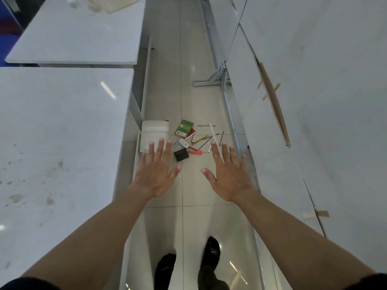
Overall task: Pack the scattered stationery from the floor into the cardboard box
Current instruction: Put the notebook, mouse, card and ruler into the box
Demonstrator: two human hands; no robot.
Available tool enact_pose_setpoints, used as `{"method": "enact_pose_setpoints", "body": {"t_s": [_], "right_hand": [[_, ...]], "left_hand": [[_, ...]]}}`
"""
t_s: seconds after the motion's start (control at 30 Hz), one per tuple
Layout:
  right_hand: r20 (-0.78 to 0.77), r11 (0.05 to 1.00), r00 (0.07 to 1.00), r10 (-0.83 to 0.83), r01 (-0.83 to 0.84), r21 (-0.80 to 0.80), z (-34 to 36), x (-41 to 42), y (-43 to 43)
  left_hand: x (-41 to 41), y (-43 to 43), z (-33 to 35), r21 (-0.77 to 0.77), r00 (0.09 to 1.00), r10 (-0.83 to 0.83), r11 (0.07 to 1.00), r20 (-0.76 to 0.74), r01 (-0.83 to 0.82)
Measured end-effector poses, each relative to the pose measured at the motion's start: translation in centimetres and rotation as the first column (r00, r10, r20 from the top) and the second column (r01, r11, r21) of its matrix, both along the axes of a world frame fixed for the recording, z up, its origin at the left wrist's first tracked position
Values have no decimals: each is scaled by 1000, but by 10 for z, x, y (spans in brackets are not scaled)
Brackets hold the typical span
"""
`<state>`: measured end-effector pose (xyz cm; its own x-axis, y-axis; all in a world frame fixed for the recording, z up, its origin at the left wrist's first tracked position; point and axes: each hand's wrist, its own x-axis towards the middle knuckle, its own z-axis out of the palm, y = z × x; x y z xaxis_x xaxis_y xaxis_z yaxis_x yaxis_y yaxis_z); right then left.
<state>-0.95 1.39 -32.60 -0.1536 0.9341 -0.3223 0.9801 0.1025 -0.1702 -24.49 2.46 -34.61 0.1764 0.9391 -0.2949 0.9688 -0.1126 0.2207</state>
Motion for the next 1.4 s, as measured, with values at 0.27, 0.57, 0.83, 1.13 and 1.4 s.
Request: {"method": "enact_pose_setpoints", "body": {"t_s": [0.27, 0.57, 0.83, 1.13, 1.4], "right_hand": [[16, 996, 999, 33, -32, -81, -71, 47, 66], [-13, 995, 1000, 5, -7, -103, -167, 42, 143], [-37, 995, 999, 18, -21, -100, -275, 29, 218], [-34, 985, 993, 110, -114, -132, -439, 40, 276], [-23, 973, 988, 154, -155, -171, -603, 51, 305]], "left_hand": [[40, 39, -61, -54, 998, 56, 997, -4, -56], [41, 132, -150, -60, 999, 41, 997, -1, -41], [35, 203, -263, -128, 1000, 16, 992, 1, -16], [45, 226, -428, -235, 998, 27, 971, -57, -40], [78, 260, -576, -285, 998, 28, 958, -49, -40]]}}
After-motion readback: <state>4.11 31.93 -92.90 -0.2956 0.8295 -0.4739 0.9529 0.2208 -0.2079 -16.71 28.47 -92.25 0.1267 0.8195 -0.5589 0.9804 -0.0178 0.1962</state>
